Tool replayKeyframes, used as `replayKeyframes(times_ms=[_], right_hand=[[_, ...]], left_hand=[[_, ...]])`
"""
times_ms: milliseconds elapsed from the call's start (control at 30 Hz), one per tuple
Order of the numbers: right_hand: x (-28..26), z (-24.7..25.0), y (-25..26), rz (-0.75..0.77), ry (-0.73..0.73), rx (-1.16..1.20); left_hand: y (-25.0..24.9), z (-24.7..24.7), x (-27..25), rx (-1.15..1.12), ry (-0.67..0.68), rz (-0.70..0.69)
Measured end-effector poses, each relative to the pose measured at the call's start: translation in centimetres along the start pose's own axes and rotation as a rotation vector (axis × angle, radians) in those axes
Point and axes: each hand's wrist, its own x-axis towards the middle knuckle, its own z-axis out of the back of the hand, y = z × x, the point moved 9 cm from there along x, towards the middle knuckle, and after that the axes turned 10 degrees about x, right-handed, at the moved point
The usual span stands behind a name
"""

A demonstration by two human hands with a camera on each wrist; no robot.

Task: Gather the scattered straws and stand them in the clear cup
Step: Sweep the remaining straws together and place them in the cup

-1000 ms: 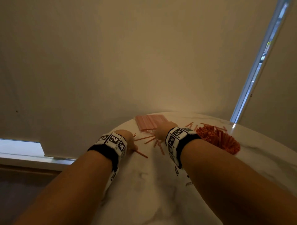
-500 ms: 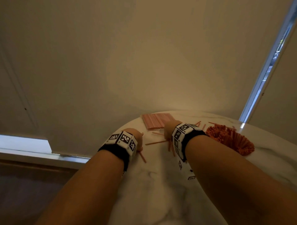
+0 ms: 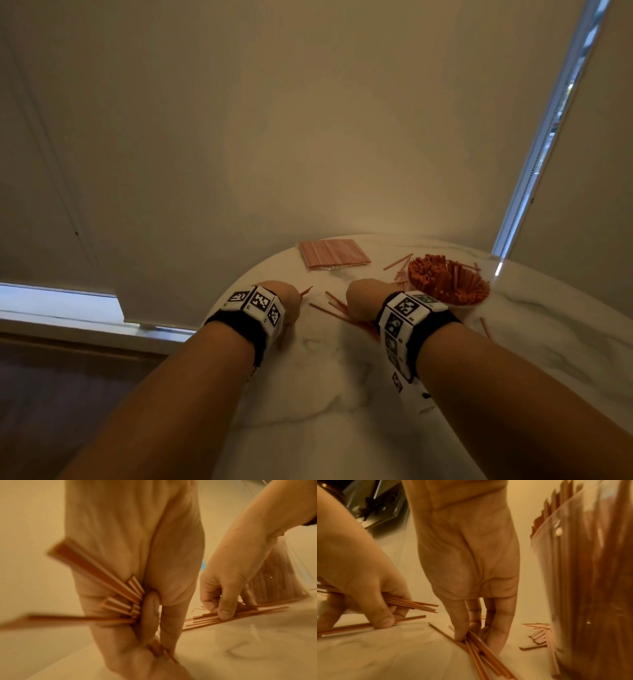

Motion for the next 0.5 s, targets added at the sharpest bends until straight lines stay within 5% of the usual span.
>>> replayKeyframes(times_ms=[500], right_hand=[[-8.6,-0.7,2.5,0.162,-0.065,-0.095]], left_hand=[[-5.0,-0.6,-6.5,-0.278,0.103,-0.025]])
